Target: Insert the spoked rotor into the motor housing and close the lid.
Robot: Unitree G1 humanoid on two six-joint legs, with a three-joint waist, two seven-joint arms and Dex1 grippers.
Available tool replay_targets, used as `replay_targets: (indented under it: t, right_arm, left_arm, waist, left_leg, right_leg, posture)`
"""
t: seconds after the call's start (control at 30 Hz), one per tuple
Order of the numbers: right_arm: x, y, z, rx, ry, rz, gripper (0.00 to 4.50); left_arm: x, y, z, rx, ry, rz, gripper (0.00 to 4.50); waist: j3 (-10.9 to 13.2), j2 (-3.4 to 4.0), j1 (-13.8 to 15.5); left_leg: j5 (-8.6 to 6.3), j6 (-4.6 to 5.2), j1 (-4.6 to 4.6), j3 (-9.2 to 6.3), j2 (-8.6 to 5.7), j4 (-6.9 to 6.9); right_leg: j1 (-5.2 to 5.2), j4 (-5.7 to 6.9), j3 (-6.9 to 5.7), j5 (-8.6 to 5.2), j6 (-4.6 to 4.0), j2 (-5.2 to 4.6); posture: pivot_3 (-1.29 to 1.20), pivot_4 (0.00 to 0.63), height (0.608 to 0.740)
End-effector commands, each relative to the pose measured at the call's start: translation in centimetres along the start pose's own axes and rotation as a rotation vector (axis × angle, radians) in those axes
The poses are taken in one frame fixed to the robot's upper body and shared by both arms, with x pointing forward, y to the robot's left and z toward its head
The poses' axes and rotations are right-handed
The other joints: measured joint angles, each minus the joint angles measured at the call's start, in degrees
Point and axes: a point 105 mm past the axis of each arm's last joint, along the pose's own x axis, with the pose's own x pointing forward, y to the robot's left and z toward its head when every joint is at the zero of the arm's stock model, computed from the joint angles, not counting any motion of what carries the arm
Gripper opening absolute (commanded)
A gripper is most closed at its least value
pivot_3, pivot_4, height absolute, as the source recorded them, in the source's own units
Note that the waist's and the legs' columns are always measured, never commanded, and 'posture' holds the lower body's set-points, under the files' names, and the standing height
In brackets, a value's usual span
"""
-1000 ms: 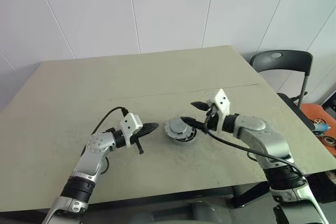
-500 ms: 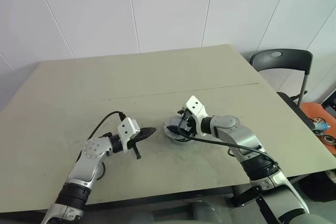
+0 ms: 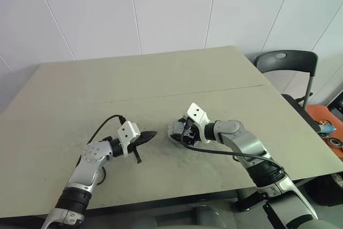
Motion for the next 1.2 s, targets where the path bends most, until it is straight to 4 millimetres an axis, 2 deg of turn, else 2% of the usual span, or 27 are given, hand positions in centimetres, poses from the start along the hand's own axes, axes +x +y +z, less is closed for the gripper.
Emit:
replay_targets:
  t: [0.03, 0.23, 0.33, 0.57, 0.7, 0.87, 1.2]
  right_arm:
    - [0.2, 0.0, -0.2, 0.002, 0.01, 0.004, 3.07]
    - [-0.7, 0.0, 2.2, 0.082, -0.138, 0.045, 3.07]
    - [-1.7, 1.0, 3.0, 0.055, -0.188, 0.127, 3.07]
    - [-2.0, 0.7, 1.3, -0.07, -0.082, 0.118, 3.07]
    - [-1.8, 0.2, 0.8, -0.079, -0.058, 0.094, 3.07]
    - [-1.7, -0.3, 0.3, -0.086, -0.042, 0.067, 3.07]
    - [-1.3, -0.4, -1.2, -0.06, -0.019, 0.046, 3.07]
  left_arm:
    - [0.6, 0.2, 1.7, 0.046, -0.05, 0.017, 0.0]
    - [1.1, -0.4, 2.4, 0.034, -0.071, 0.003, 0.0]
    - [1.0, -0.7, 2.9, 0.021, -0.078, -0.011, 0.0]
    - [0.7, -0.6, 2.9, 0.02, -0.066, -0.013, 0.0]
    - [1.0, -0.6, 3.1, 0.023, -0.067, -0.013, 0.0]
    - [0.5, -0.6, 3.1, 0.024, -0.064, -0.012, 0.0]
    - [0.5, -0.6, 2.8, 0.022, -0.058, -0.013, 0.0]
  waist:
    - [0.0, 0.0, 0.0]
    - [0.01, 0.02, -0.06]
    - [0.01, 0.02, -0.03]
    - [0.02, 0.01, 0.01]
    - [0.03, 0.0, -0.07]
    - [0.02, 0.0, 0.0]
    - [0.02, 0.0, 0.0]
  left_leg:
    - [0.0, 0.0, 0.0, 0.0, 0.0, 0.0]
    - [0.0, 0.0, -0.01, 0.0, 0.01, 0.0]
    - [0.0, 0.0, 0.0, -0.01, 0.0, 0.0]
    - [0.0, 0.0, -0.04, 0.0, 0.0, 0.0]
    - [0.0, 0.0, -0.06, 0.01, 0.0, 0.0]
    - [0.0, 0.0, -0.05, 0.01, 0.01, 0.0]
    - [0.0, 0.0, -0.01, 0.01, 0.01, 0.0]
  right_leg:
    - [0.0, 0.0, 0.0, 0.0, 0.0, 0.0]
    - [-0.02, 0.03, 0.0, 0.0, -0.01, 0.01]
    - [-0.06, 0.01, 0.0, 0.01, -0.01, 0.01]
    - [-0.11, -0.02, 0.0, 0.0, 0.0, 0.0]
    - [-0.08, 0.01, 0.0, -0.13, 0.2, 0.01]
    - [-0.08, 0.0, 0.0, 0.0, -0.01, 0.01]
    - [0.15, 0.01, 0.0, -0.14, 0.21, 0.01]
  posture:
    - [0.0, 0.0, 0.74]
    - [0.0, 0.0, 0.74]
    - [0.0, 0.0, 0.74]
    - [0.0, 0.0, 0.74]
    - [0.0, 0.0, 0.74]
    - [0.0, 0.0, 0.74]
    - [0.0, 0.0, 0.74]
